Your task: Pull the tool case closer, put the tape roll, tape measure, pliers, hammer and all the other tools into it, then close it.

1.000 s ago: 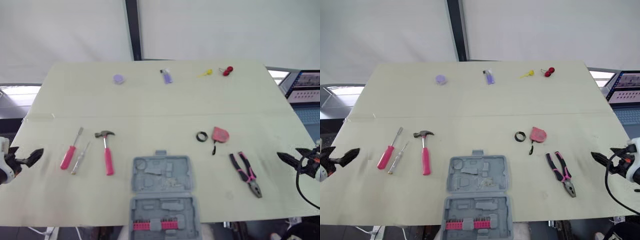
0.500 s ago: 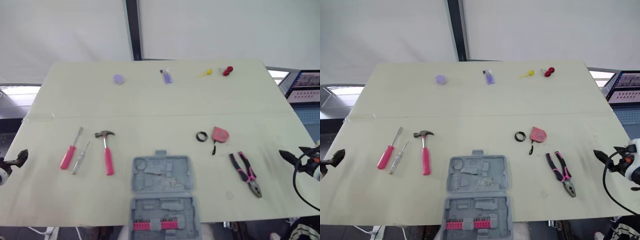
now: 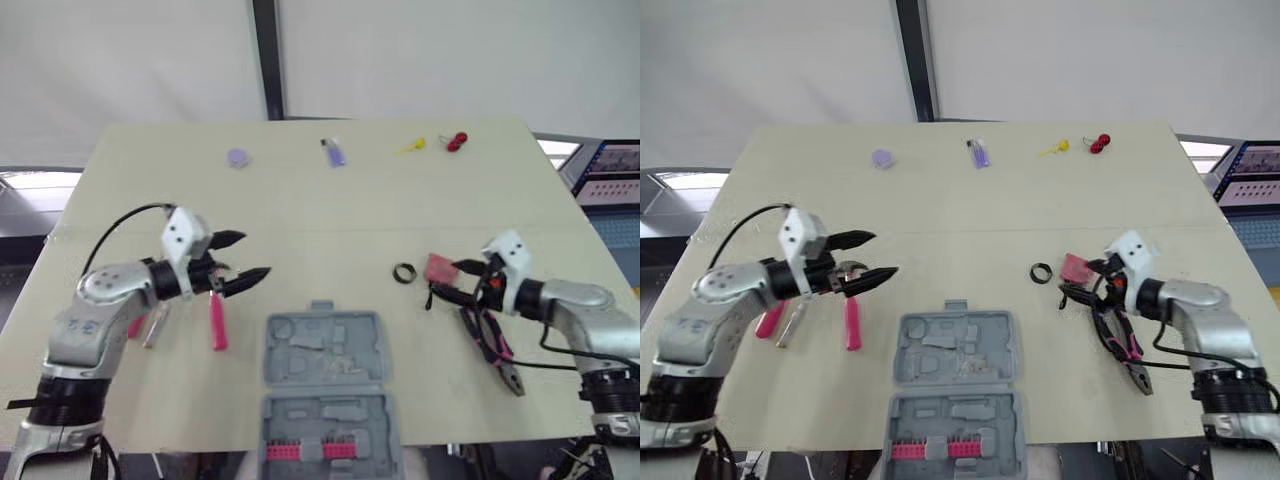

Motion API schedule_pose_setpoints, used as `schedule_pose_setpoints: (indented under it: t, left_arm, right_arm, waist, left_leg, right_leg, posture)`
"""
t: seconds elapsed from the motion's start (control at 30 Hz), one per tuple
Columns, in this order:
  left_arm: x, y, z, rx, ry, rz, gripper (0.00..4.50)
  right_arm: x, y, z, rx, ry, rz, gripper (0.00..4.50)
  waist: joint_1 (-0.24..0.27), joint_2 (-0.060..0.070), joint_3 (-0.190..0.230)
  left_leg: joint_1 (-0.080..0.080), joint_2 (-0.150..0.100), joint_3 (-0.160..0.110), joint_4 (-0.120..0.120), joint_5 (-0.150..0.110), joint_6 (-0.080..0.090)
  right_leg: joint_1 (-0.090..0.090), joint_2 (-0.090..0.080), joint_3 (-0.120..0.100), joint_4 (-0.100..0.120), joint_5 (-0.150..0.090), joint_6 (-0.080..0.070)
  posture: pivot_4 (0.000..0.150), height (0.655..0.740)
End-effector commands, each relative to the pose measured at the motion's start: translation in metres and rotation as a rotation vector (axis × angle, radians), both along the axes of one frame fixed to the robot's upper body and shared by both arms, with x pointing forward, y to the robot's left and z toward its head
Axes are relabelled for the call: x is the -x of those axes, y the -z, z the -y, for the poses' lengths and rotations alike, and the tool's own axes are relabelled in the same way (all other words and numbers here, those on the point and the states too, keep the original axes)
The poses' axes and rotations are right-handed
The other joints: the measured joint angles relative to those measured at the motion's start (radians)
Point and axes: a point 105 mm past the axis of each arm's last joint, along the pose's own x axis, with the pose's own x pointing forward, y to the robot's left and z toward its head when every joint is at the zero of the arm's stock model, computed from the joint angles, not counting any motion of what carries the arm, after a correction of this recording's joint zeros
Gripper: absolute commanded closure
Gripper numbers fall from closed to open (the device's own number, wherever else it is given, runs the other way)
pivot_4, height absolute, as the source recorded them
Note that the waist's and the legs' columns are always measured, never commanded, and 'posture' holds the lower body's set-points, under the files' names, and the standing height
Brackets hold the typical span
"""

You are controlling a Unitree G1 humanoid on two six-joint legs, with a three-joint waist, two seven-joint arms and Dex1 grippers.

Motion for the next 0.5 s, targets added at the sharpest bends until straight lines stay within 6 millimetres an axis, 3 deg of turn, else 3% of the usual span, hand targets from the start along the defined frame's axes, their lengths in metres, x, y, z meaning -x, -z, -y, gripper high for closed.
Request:
schedule_pose_setpoints:
  t: [0.03,0.07,0.1,0.33,0.5]
  left_arm:
    - [0.007,0.002,0.032,-0.038,0.143,0.058,0.0]
    - [0.008,0.005,0.041,-0.047,0.175,0.065,0.0]
    - [0.008,0.008,0.048,-0.054,0.196,0.072,0.0]
    - [0.013,0.025,0.077,-0.068,0.256,0.11,0.0]
    - [0.016,0.028,0.086,-0.017,0.247,0.13,0.0]
  right_arm:
    - [-0.008,-0.011,-0.01,0.044,-0.011,0.059,1.76]
    - [-0.009,-0.009,-0.014,0.053,-0.02,0.06,2.44]
    - [-0.01,-0.007,-0.017,0.058,-0.025,0.06,2.76]
    - [-0.011,-0.003,-0.038,0.061,-0.075,0.061,2.76]
    - [-0.015,0.003,-0.041,0.087,-0.071,0.058,2.76]
  waist:
    - [0.0,0.0,0.0]
    - [0.0,0.0,0.0]
    - [0.0,0.0,0.0]
    - [-0.001,0.0,0.0]
    - [-0.001,0.0,0.0]
  left_leg:
    - [0.0,0.0,0.0,0.0,0.0,0.0]
    - [0.0,0.0,0.0,0.0,0.0,0.0]
    - [0.0,0.0,0.0,0.0,0.0,0.0]
    - [0.0,0.0,0.0,0.0,0.0,0.0]
    - [0.0,0.0,0.0,0.0,0.0,0.0]
  right_leg:
    - [0.0,0.0,0.0,0.0,0.0,0.0]
    - [0.0,0.0,0.0,0.0,0.0,0.0]
    - [0.0,0.0,0.0,0.0,0.0,0.0]
    - [0.0,0.0,0.0,0.0,0.0,0.0]
    - [0.0,0.0,0.0,0.0,0.0,0.0]
  posture:
    - [0.15,0.74]
    - [0.15,0.74]
    - [0.15,0.74]
    - [0.15,0.74]
    - [0.15,0.74]
